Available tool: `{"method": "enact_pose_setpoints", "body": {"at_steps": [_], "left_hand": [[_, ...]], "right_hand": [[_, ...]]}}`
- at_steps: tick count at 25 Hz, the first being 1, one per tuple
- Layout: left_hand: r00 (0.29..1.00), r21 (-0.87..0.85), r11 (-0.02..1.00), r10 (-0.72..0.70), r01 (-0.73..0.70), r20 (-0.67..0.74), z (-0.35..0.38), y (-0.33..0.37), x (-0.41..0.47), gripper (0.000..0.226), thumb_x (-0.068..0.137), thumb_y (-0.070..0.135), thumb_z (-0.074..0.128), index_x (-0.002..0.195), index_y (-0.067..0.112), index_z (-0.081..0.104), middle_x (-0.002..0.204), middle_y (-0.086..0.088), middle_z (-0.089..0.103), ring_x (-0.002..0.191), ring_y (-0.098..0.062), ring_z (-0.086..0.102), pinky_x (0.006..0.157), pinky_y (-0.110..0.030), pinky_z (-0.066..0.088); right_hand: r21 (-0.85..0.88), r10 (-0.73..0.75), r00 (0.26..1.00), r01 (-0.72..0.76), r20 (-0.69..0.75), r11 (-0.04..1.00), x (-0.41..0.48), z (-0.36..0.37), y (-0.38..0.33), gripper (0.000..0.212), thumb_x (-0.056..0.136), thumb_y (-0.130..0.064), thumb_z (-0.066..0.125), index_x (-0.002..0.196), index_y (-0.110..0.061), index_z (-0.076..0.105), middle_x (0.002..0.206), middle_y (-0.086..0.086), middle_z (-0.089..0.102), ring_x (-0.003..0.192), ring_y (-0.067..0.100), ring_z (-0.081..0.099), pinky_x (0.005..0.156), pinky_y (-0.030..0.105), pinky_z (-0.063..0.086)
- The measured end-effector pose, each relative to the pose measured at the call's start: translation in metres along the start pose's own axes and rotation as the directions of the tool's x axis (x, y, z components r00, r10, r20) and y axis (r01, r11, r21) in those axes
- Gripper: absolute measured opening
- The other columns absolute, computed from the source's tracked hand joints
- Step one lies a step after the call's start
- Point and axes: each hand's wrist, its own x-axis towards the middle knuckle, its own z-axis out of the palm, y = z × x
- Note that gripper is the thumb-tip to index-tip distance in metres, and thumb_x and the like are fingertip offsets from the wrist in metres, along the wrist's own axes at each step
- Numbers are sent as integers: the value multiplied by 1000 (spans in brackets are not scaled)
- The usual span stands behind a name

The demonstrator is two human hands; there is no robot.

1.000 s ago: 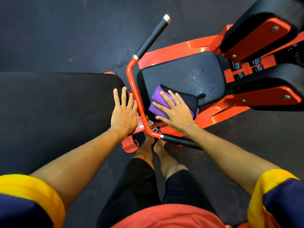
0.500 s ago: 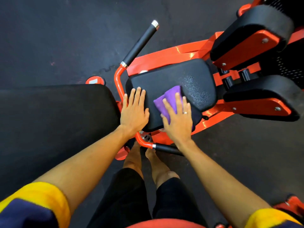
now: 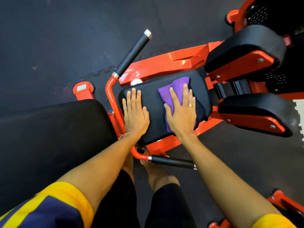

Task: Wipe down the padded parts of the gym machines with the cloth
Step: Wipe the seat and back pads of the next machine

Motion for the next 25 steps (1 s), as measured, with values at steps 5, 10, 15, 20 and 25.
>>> {"method": "enact_pose_setpoints", "body": {"at_steps": [5,10,15,20,25], "left_hand": [[999,91,995,30,-28,-20,11,-6,-1,71,93,22,36,160,5,20,169,-14,13,157,-28,4,128,-47,2],[996,118,992,55,-47,-64,17,-11,-1,67,96,24,37,158,3,24,167,-16,18,156,-31,11,127,-51,8],[998,131,991,12,-4,-61,12,-2,0,73,90,23,39,159,7,24,168,-12,18,157,-27,9,127,-51,10],[996,0,999,-37,37,-76,5,16,9,67,92,13,50,155,1,30,165,-15,24,156,-28,13,128,-45,1],[995,-38,999,-13,10,-100,7,32,35,71,94,17,52,158,2,24,164,-13,26,155,-27,17,127,-41,-5]], "right_hand": [[19,-202,978,201,59,979,0,14,-25,57,106,-49,42,159,-30,36,170,12,18,154,42,18,124,55,20],[4,-336,929,340,153,940,66,17,-60,56,101,-56,41,149,-30,52,163,12,36,143,45,38,120,53,24],[-84,-285,948,298,142,951,118,-17,-7,53,98,-63,45,131,-26,65,126,11,60,101,39,59,98,44,41],[-100,-181,969,199,165,975,119,-15,-36,53,97,-61,44,122,-20,68,123,11,59,100,37,57,94,43,40],[-56,-297,899,332,322,942,131,-18,-53,56,99,-65,40,132,-26,62,133,8,56,112,35,58,91,42,44]]}}
